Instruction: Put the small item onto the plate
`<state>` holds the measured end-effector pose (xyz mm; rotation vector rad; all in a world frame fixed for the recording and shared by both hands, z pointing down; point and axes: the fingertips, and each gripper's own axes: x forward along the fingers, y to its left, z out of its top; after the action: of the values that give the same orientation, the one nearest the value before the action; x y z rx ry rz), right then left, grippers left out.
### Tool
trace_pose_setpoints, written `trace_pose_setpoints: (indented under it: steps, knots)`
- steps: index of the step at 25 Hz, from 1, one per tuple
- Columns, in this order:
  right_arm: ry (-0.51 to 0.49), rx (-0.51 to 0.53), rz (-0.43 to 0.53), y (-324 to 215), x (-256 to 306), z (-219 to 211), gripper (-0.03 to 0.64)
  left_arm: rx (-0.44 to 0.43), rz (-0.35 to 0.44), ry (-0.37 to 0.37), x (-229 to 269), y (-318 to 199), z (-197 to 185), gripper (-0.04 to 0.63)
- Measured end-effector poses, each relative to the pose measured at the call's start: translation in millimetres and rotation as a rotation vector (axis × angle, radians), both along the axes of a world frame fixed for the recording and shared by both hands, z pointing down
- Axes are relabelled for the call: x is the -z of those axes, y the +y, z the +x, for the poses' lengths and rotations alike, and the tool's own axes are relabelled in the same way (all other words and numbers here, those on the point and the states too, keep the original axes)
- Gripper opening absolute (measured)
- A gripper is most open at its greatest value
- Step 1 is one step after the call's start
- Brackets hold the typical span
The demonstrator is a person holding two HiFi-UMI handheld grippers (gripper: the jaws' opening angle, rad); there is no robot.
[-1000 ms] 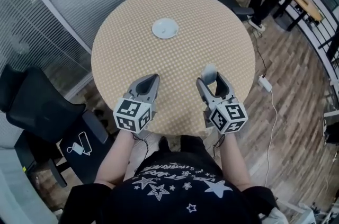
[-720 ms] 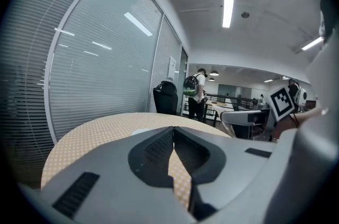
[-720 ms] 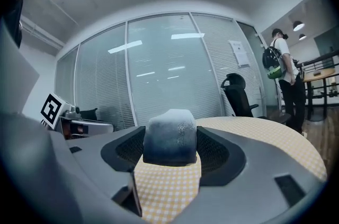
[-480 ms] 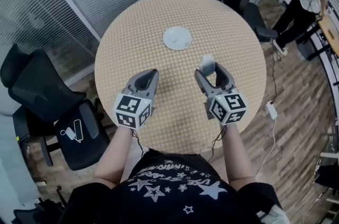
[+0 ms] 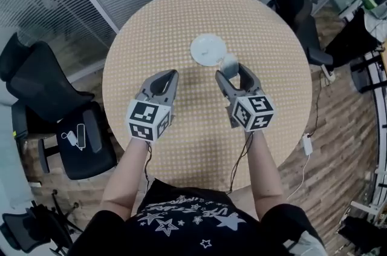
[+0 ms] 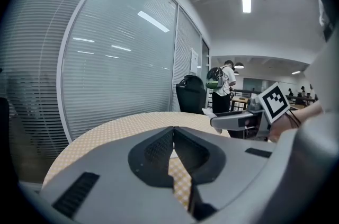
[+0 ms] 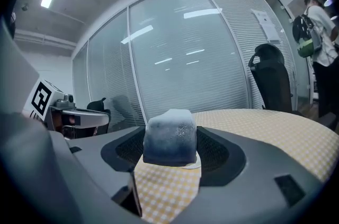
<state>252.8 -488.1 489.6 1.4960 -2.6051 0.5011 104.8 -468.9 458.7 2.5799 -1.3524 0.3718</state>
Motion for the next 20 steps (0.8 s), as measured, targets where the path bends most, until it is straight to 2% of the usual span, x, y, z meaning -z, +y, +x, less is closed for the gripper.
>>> trace_pose_setpoints:
  steps: [2, 4, 6, 9, 15, 20]
  knots:
    - [0.021, 0.000, -0.016, -18, -12, 1, 0.296, 0.029, 0.023, -0.059, -6, -12, -3, 0.009]
    - [0.069, 0.011, -0.024, -34, -23, 0, 0.296, 0.047, 0.065, -0.156, -12, -22, -5, 0.009]
    - [0.091, 0.030, -0.035, -47, -34, -4, 0.296, 0.042, 0.093, -0.200, -17, -31, -5, 0.009]
    - [0.113, 0.050, -0.070, -63, -55, -11, 0.296, 0.028, 0.086, -0.180, -30, -44, -5, 0.008]
    - [0.179, 0.071, -0.139, -98, -97, -21, 0.296, 0.045, 0.030, -0.208, -68, -71, -11, 0.009]
    - [0.276, 0.092, -0.189, -119, -125, -25, 0.296, 0.049, -0.016, -0.198, -91, -80, -10, 0.009]
